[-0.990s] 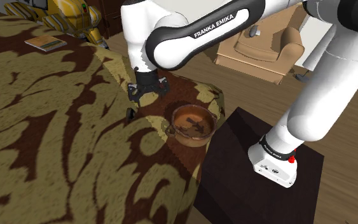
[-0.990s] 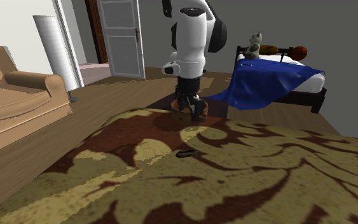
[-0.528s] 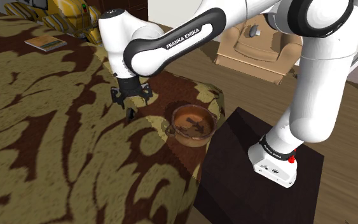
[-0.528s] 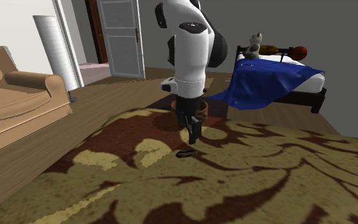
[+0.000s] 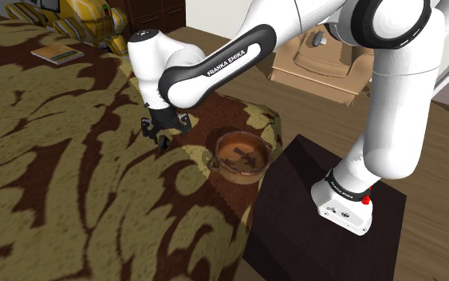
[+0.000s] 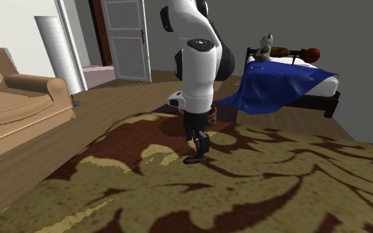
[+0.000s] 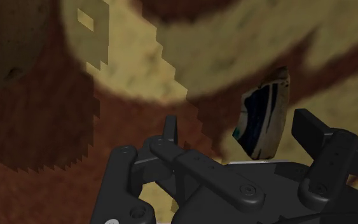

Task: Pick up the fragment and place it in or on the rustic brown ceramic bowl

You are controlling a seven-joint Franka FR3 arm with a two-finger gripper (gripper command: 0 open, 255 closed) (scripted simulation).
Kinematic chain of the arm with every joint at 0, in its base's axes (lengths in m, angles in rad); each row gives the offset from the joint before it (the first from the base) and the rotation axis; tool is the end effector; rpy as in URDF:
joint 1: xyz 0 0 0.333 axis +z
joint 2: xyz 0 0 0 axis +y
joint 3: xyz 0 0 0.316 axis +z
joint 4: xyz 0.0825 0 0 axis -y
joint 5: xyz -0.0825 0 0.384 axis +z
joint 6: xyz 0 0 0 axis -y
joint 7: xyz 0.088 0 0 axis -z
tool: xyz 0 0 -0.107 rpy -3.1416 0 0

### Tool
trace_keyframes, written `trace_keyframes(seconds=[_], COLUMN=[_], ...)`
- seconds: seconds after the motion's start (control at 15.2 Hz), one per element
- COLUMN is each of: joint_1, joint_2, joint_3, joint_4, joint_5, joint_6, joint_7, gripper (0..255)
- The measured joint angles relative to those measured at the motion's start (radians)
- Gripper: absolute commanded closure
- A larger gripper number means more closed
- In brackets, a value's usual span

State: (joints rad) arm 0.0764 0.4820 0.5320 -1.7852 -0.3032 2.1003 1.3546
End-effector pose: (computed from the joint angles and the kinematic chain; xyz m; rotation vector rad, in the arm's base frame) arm 0.5477 0.3310 0.3079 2.9153 -0.9323 -0.0560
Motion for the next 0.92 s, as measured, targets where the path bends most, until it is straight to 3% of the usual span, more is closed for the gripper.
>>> trace_keyframes(seconds=[0.33, 0.4, 0.92], joint_1=[0.0, 0.0, 0.0], joint_2=[0.001, 0.001, 0.001], joint_3=[-0.001, -0.001, -0.001], joint_4=[0.0, 0.0, 0.0], joint_5=[-0.001, -0.001, -0.001], joint_6=[0.002, 0.002, 0.002], joint_7=[0.0, 0.0, 0.0], gripper=[0, 255, 255])
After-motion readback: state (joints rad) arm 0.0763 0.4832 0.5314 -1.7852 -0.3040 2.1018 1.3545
